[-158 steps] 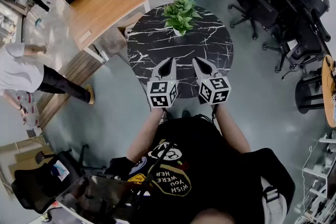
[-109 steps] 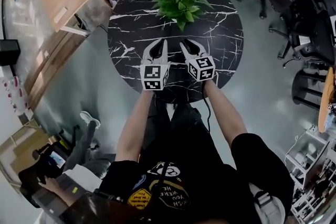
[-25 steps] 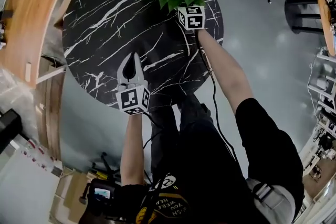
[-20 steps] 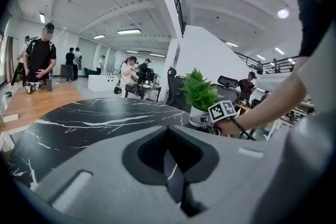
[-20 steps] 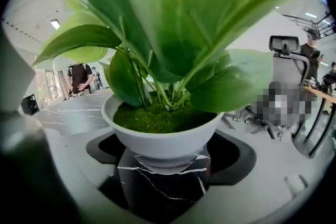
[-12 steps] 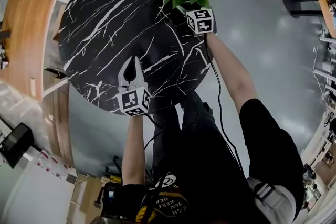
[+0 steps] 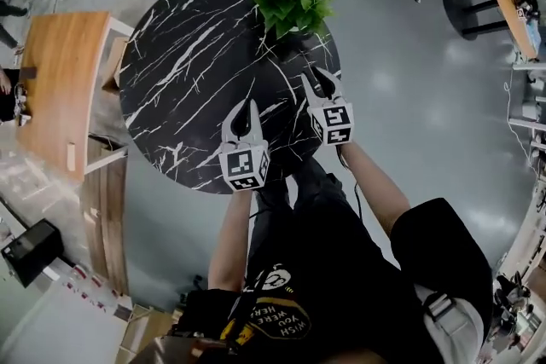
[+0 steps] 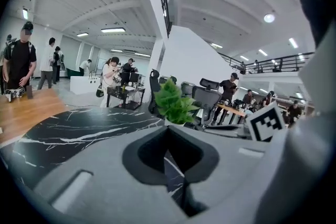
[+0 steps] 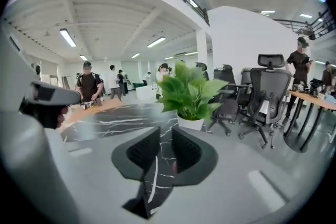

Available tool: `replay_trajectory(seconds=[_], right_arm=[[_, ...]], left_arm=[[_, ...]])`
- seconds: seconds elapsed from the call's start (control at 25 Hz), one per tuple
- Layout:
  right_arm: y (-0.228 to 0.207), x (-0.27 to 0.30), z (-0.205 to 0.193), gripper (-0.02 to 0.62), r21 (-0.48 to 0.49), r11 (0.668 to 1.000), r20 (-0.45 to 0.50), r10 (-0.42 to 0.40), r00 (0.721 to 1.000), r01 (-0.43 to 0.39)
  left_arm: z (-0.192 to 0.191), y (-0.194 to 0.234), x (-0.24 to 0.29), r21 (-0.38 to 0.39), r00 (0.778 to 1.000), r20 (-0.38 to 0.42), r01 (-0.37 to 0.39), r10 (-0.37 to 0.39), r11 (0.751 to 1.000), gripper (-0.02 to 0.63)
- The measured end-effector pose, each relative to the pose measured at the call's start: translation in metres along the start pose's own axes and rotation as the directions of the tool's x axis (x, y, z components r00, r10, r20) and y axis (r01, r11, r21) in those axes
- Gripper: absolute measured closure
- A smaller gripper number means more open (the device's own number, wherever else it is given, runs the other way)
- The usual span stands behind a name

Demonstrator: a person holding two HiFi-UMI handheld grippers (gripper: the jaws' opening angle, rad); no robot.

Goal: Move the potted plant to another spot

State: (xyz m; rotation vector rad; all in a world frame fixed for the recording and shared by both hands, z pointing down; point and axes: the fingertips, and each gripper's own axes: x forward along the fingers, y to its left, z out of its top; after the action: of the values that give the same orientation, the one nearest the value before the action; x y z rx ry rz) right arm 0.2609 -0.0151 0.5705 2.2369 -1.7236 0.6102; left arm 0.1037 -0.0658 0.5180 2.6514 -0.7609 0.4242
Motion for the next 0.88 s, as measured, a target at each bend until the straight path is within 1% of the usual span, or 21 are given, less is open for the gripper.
replay_trajectory(seconds=[0.04, 0.08, 0.2, 0.32, 0.44, 0.52, 0.68, 0.88], right_arm=[[0.006, -0.025, 0.014, 0.568, 0.005, 1.0, 0.008, -0.013, 1.0, 0.013], [0.011, -0.047, 0.028, 0.592, 0.005, 1.0, 0.016, -0.019, 1.0, 0.019], [0.023, -0.09, 0.066, 0.594, 0.019, 1.0, 0.052, -0.013, 0.999, 0.012], [0.033, -0.119, 0.089, 0.594, 0.046, 0.999, 0.075, -0.009, 0.997, 0.006], [0.043, -0.137, 0.104, 0.594, 0.03, 1.0, 0.09, 0.003, 0.996, -0.005], [0.048, -0.145, 0.115, 0.594, 0.017, 1.0, 0.108, 0.007, 0.994, -0.009], [0.051, -0.154, 0.142, 0.594, 0.008, 1.0, 0.169, 0.0, 0.986, -0.001], [0.051, -0.159, 0.153, 0.594, 0.007, 1.0, 0.198, -0.008, 0.98, 0.007]], left_arm=[[0.011, -0.014, -0.005, 0.006, 1.0, 0.01, 0.019, -0.019, 1.0, 0.601], [0.023, -0.028, -0.009, 0.013, 0.999, 0.021, 0.038, -0.038, 0.999, 0.601], [0.056, -0.062, -0.016, 0.04, 0.995, 0.051, 0.08, -0.082, 0.996, 0.601], [0.079, -0.086, -0.034, 0.053, 0.99, 0.08, 0.109, -0.113, 0.993, 0.601], [0.092, -0.101, -0.049, 0.065, 0.988, 0.095, 0.112, -0.118, 0.992, 0.601], [0.098, -0.108, -0.058, 0.084, 0.988, 0.1, 0.108, -0.116, 0.991, 0.601], [0.12, -0.114, -0.063, 0.115, 0.985, 0.137, 0.094, -0.109, 0.989, 0.601], [0.133, -0.109, -0.067, 0.123, 0.981, 0.167, 0.08, -0.1, 0.989, 0.601]])
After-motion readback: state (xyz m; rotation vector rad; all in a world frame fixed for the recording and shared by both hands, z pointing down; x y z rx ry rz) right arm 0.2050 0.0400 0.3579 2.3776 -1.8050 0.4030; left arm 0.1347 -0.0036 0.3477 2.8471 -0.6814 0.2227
